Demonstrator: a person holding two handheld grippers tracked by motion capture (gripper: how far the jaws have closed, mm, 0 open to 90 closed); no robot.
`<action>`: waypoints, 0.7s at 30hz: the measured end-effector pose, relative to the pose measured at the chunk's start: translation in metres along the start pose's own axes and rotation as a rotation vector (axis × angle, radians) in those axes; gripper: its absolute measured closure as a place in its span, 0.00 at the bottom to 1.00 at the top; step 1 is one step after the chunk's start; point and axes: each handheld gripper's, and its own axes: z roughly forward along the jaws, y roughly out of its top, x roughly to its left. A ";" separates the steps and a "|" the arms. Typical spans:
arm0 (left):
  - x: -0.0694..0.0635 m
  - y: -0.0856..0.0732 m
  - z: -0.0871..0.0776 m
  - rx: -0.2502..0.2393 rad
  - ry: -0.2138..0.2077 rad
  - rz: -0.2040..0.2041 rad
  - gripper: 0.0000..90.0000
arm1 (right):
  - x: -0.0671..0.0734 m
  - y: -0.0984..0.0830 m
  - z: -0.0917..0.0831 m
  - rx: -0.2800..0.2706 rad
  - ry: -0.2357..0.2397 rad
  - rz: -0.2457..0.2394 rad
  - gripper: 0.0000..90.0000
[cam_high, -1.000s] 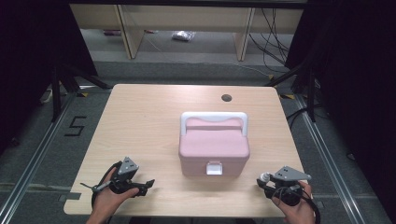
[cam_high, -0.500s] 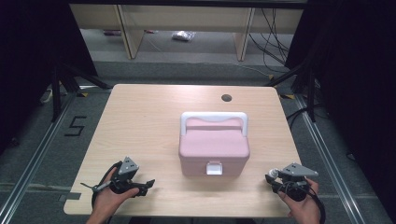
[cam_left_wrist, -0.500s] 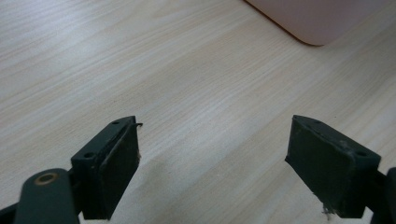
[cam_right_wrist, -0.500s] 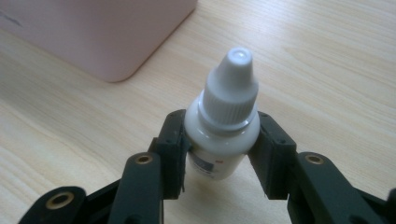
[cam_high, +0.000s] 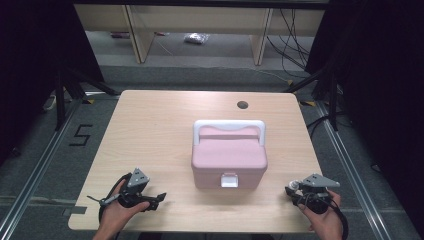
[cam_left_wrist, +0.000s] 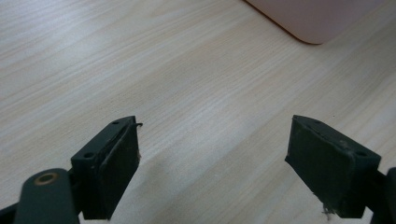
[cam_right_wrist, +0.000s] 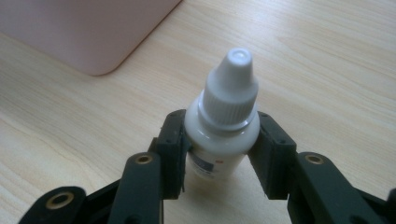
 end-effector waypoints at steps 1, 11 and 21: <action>0.000 0.000 0.000 0.002 0.002 -0.001 0.18 | 0.000 0.001 0.001 0.001 0.001 0.000 0.67; -0.001 0.001 0.000 0.004 0.000 0.000 0.18 | -0.004 0.002 0.005 0.008 -0.012 0.023 0.67; -0.001 0.000 0.000 0.002 -0.009 -0.001 0.18 | -0.007 0.001 0.006 0.001 0.002 0.012 0.66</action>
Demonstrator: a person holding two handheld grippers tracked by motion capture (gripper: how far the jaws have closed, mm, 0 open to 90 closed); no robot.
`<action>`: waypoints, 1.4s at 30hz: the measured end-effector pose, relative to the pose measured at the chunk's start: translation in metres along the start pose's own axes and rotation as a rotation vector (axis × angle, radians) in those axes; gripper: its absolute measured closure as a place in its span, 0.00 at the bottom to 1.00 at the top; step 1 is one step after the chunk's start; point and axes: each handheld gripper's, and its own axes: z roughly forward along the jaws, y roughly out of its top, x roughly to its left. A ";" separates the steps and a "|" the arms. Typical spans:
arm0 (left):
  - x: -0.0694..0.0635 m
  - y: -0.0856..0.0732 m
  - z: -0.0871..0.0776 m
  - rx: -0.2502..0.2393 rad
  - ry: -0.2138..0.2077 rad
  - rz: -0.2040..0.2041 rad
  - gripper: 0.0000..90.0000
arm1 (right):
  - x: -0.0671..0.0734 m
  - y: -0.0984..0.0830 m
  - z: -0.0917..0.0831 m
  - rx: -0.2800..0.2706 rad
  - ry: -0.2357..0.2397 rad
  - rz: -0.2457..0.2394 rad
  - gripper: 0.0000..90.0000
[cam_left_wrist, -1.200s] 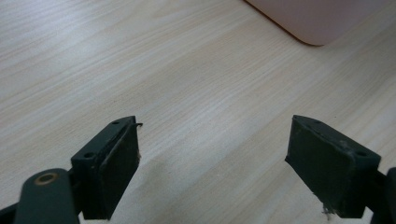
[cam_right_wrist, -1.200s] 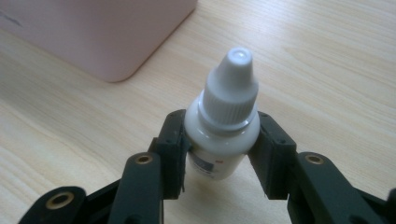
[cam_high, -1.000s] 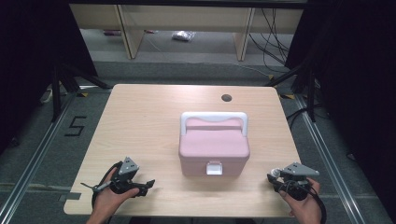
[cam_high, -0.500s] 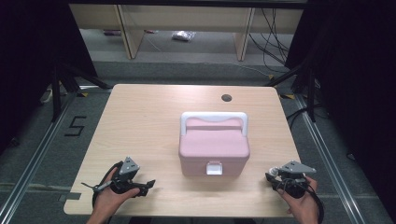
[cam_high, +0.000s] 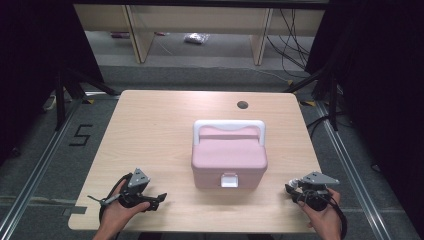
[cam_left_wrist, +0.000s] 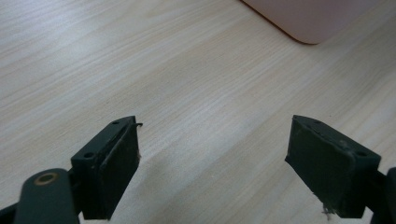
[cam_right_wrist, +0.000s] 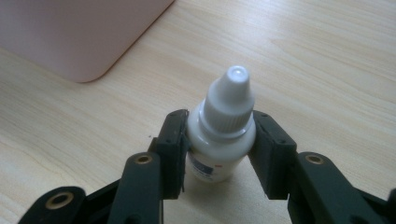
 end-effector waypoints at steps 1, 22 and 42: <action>0.000 0.000 0.000 -0.002 0.003 -0.001 0.18 | 0.001 0.000 0.000 -0.012 -0.016 0.009 0.64; 0.002 -0.001 -0.003 -0.005 0.008 0.000 0.18 | 0.022 -0.016 -0.032 -0.032 -0.073 0.131 0.34; 0.002 0.003 -0.001 -0.023 -0.009 -0.026 0.18 | 0.063 -0.017 -0.036 -0.058 0.068 0.042 0.34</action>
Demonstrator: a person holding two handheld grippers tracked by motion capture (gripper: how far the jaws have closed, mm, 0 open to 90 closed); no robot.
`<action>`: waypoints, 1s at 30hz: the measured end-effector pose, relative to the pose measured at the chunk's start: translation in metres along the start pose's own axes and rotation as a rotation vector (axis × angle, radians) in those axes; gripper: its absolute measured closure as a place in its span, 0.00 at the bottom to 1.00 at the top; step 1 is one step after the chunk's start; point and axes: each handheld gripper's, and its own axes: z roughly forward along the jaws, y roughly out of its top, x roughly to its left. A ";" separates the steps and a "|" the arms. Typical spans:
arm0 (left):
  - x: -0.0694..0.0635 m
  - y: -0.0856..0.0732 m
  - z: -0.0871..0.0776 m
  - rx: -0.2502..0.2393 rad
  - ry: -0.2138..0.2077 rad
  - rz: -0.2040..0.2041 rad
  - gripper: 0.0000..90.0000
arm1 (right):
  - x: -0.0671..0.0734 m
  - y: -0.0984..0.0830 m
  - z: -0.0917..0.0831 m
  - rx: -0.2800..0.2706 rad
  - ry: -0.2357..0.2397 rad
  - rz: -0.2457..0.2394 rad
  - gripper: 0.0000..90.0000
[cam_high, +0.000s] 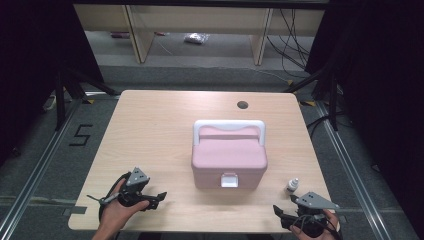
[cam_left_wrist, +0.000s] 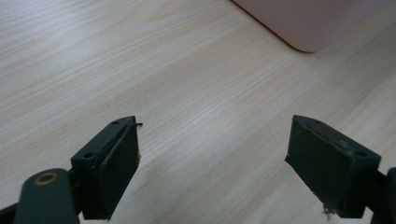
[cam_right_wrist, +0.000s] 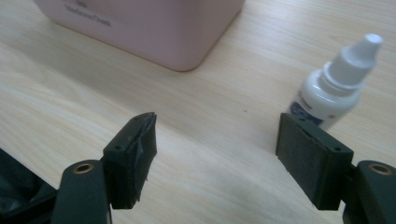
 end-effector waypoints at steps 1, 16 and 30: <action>0.000 0.000 0.000 0.000 0.000 0.000 0.18 | 0.000 0.000 0.000 0.000 0.000 0.000 0.34; 0.000 0.025 -0.005 -0.036 -0.037 0.007 0.18 | 0.009 0.003 0.010 0.018 0.089 -0.047 0.33; 0.002 0.053 -0.006 -0.036 -0.055 0.029 0.18 | 0.006 -0.002 0.013 0.031 0.073 0.001 0.33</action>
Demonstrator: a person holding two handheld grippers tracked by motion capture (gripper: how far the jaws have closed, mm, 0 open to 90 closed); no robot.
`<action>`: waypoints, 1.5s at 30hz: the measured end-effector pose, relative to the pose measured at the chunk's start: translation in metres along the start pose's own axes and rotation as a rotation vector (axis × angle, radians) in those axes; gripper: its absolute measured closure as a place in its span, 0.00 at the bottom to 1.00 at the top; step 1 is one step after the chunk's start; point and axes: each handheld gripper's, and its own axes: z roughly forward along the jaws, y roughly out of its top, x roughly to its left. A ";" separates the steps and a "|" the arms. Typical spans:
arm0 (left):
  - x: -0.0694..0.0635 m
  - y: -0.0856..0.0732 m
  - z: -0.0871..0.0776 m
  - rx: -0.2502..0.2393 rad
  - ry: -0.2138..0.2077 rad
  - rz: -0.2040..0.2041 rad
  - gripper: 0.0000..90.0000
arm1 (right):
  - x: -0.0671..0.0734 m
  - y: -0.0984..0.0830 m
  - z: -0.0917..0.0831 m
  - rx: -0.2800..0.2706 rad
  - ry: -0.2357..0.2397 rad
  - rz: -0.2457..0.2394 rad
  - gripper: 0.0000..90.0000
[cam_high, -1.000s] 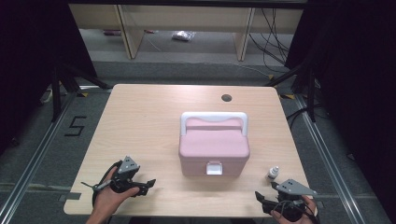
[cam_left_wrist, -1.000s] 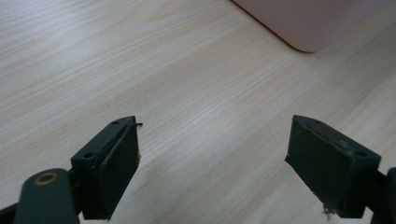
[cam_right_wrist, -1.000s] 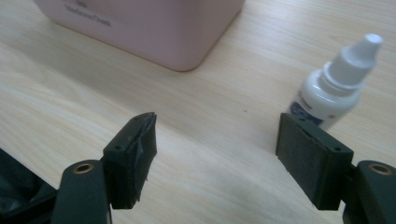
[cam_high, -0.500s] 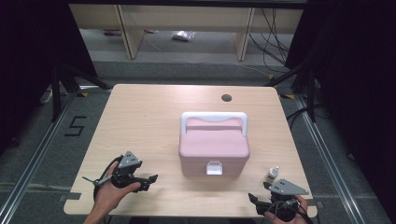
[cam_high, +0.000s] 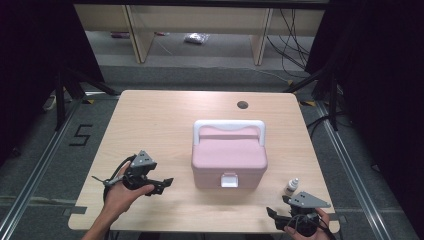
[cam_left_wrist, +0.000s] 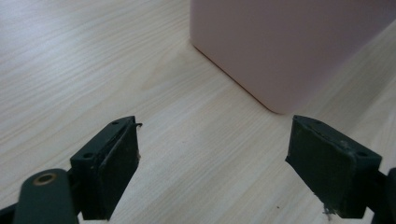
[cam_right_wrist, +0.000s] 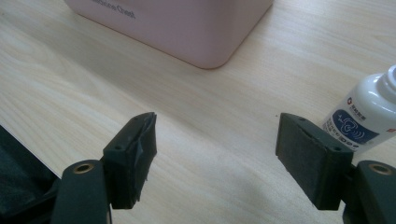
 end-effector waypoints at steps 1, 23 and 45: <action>0.000 0.003 0.001 0.005 -0.001 0.003 0.18 | -0.002 0.000 0.000 -0.009 -0.008 -0.028 0.33; -0.003 0.048 0.004 0.003 -0.044 0.054 0.17 | 0.002 -0.003 0.001 0.013 -0.004 -0.003 0.33; 0.001 0.076 0.004 0.001 -0.095 0.069 0.17 | 0.003 -0.003 0.003 0.024 0.003 -0.011 0.33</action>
